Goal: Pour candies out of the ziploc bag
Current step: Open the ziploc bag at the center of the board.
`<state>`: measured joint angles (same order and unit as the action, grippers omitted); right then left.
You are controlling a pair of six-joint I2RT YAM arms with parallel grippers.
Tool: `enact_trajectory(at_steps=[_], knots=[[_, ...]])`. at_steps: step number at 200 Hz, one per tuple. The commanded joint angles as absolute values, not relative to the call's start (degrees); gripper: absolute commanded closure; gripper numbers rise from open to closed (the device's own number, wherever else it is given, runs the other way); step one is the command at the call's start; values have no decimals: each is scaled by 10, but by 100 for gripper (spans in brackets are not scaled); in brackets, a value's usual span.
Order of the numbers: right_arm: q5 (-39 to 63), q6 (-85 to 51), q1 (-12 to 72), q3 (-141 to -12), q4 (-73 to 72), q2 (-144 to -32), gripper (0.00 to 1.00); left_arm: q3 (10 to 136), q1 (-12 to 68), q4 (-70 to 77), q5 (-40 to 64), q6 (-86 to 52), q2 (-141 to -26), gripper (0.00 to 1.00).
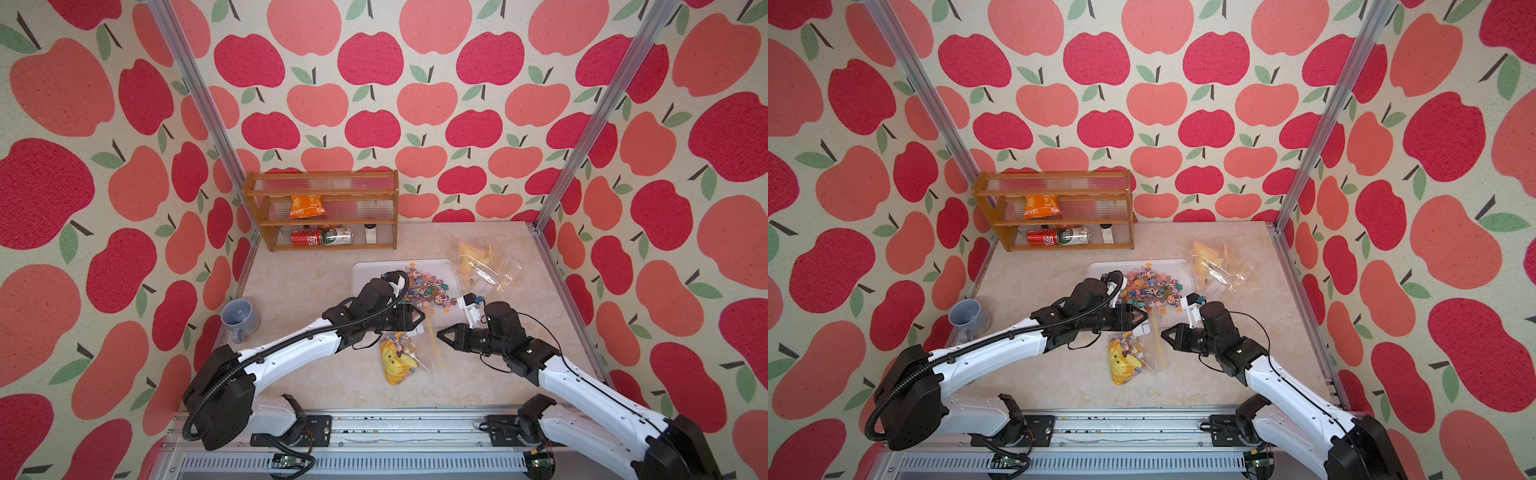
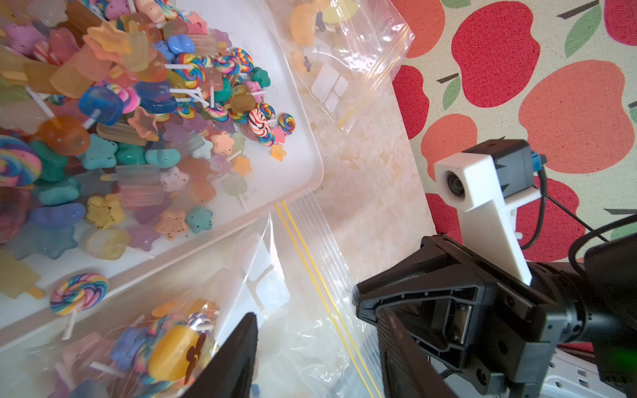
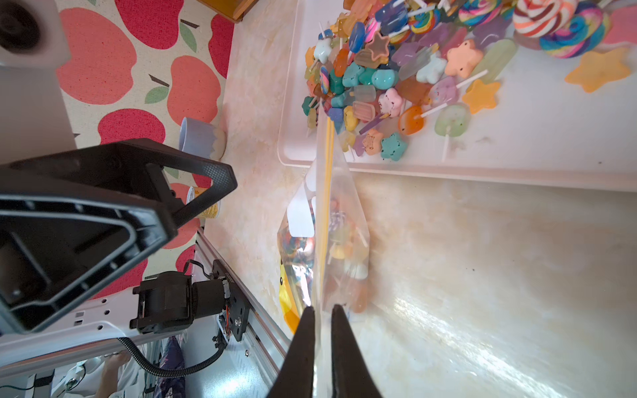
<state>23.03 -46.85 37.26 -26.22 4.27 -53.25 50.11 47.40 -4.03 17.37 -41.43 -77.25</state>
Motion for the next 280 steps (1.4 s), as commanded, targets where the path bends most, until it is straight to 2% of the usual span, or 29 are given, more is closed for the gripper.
enact_trajectory(at_steps=[1,70,138,188,242,280], knots=[[222,-468,377,-255,33,-537,87,508,471,-49,167,-406,-761,46],[224,-478,407,-263,2,-554,89,508,471,-45,167,-407,-765,45],[218,-473,468,-269,-43,-571,78,516,484,-40,176,-414,-792,45],[221,-465,471,-266,-53,-573,77,531,494,-47,176,-413,-812,50],[220,-467,471,-256,-53,-566,77,535,497,-44,183,-416,-839,64],[219,-467,471,-252,-52,-564,77,522,497,-24,184,-424,-845,65]])
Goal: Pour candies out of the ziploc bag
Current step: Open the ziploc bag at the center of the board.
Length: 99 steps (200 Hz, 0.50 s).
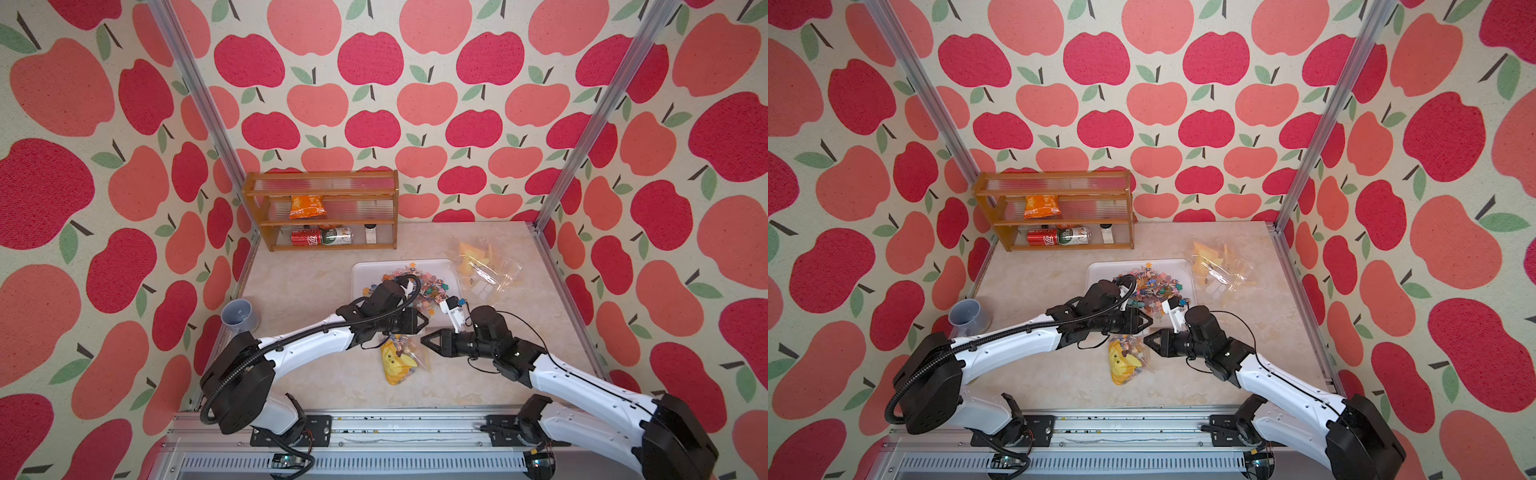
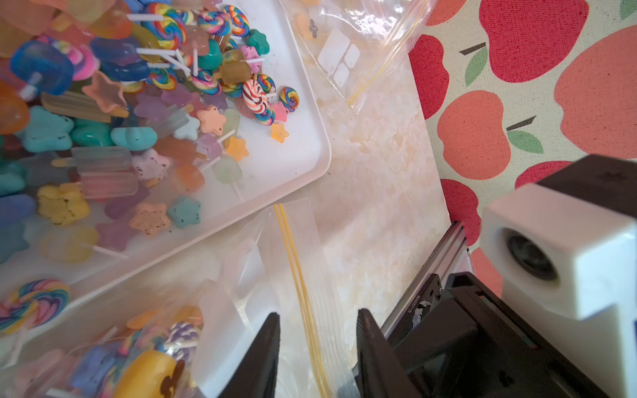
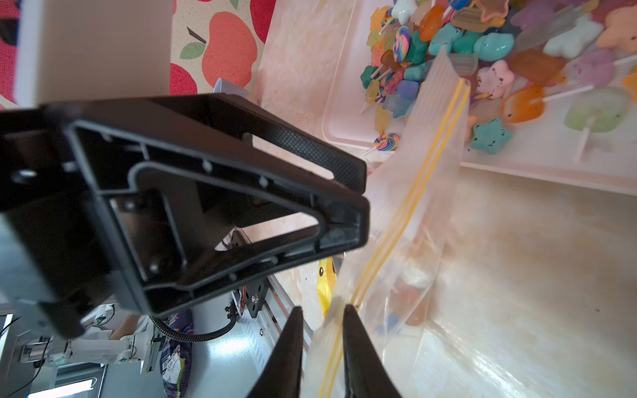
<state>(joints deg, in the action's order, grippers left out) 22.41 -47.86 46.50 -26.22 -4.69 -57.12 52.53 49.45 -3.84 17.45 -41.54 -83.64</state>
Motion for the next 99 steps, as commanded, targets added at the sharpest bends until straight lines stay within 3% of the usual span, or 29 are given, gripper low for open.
enact_trajectory(at_steps=[1,99], knots=[[220,-467,471,-252,-52,-564,77,522,497,-23,184,-424,-846,65],[217,-450,461,-250,-4,-528,73,495,497,10,183,-436,-860,66]])
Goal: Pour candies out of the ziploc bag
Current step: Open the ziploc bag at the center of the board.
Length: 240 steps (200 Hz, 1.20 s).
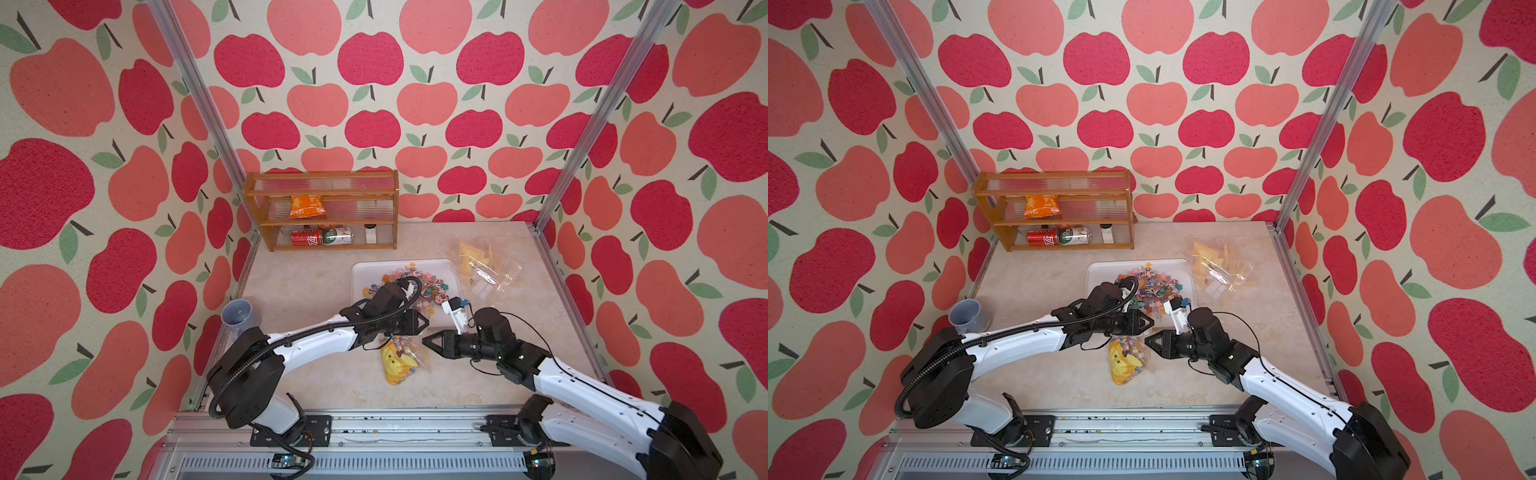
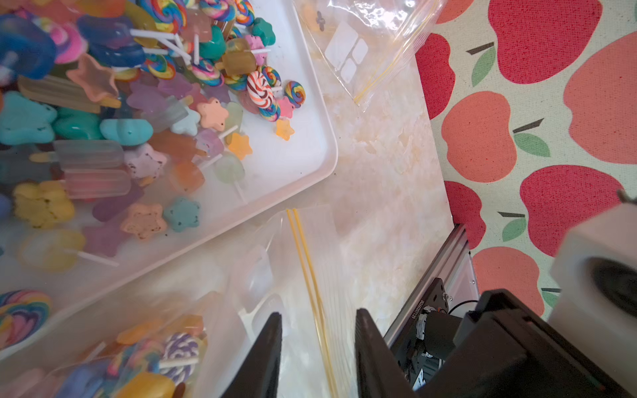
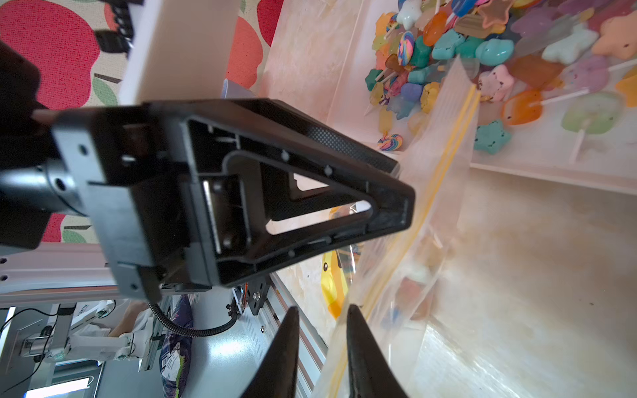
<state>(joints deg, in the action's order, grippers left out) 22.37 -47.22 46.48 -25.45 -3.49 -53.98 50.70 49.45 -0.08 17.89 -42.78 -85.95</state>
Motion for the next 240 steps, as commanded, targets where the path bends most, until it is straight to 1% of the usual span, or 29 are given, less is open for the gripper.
enact_trajectory(at_steps=[1,29,59,79,117,144,240], knots=[[218,-451,461,-250,-3,-528,73,495,497,10,183,-436,-860,66],[228,-444,442,-248,19,-514,73,496,495,6,183,-434,-857,66],[229,-423,394,-252,75,-467,72,497,495,9,184,-434,-857,66],[247,-414,376,-258,82,-469,72,498,495,11,185,-434,-860,66],[283,-431,379,-258,9,-528,72,498,495,13,186,-435,-862,66],[285,-440,392,-261,-27,-551,72,497,495,14,185,-436,-860,66],[258,-445,410,-277,-51,-587,73,490,493,16,182,-434,-850,66]])
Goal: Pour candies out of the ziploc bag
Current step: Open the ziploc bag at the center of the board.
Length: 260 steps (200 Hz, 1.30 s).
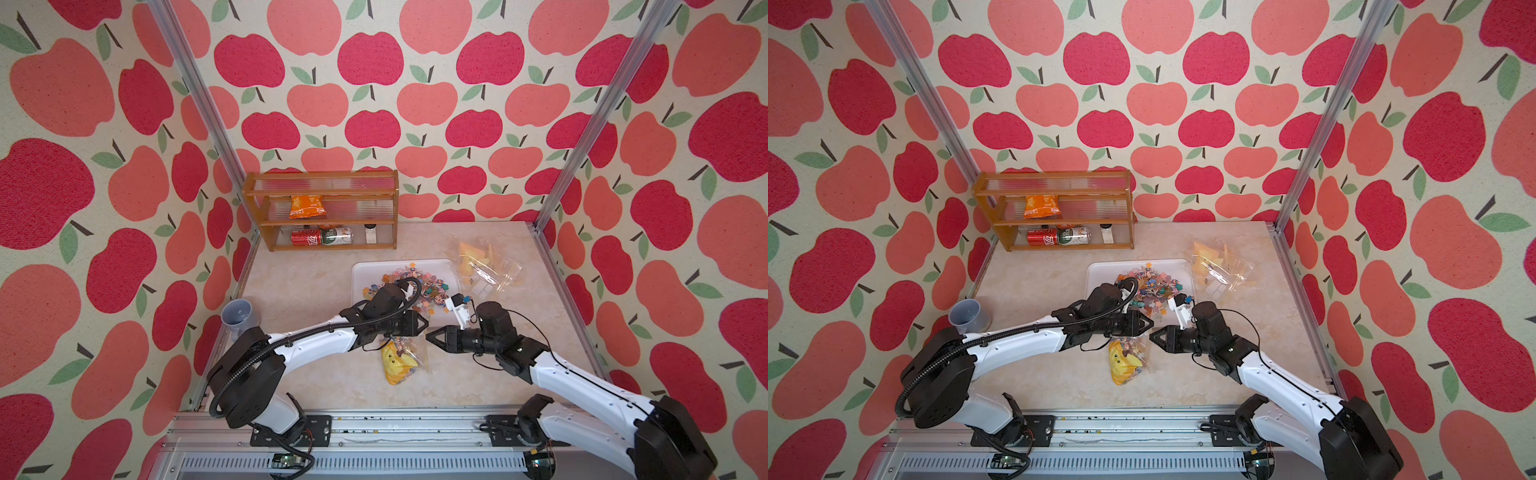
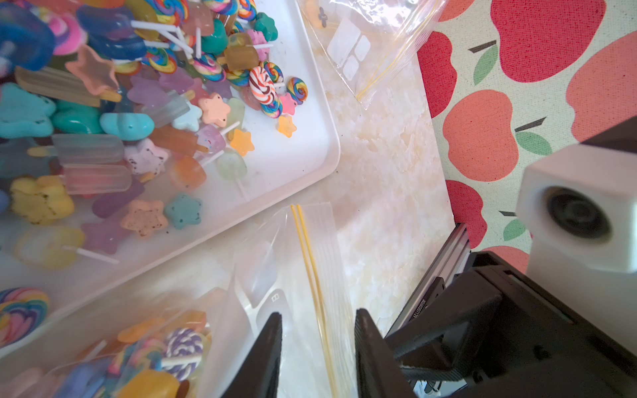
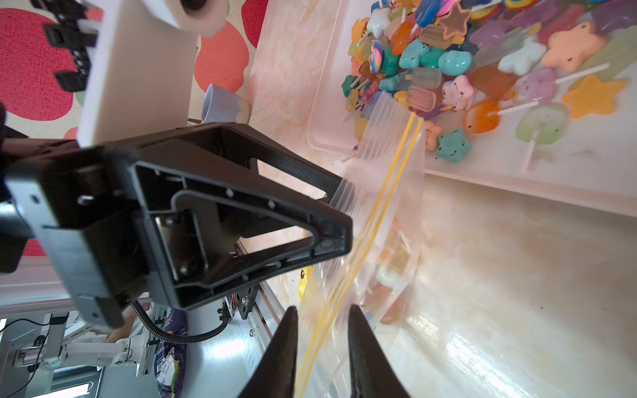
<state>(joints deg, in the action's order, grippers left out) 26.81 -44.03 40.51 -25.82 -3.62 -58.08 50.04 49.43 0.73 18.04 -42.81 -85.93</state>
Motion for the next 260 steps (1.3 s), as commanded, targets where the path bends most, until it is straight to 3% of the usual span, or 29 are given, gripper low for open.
enact_trajectory(at_steps=[1,260], knots=[[258,-444,410,-277,-51,-588,73,490,494,16,183,-435,-850,66],[243,-444,419,-240,-69,-617,75,489,492,11,173,-431,-867,67]])
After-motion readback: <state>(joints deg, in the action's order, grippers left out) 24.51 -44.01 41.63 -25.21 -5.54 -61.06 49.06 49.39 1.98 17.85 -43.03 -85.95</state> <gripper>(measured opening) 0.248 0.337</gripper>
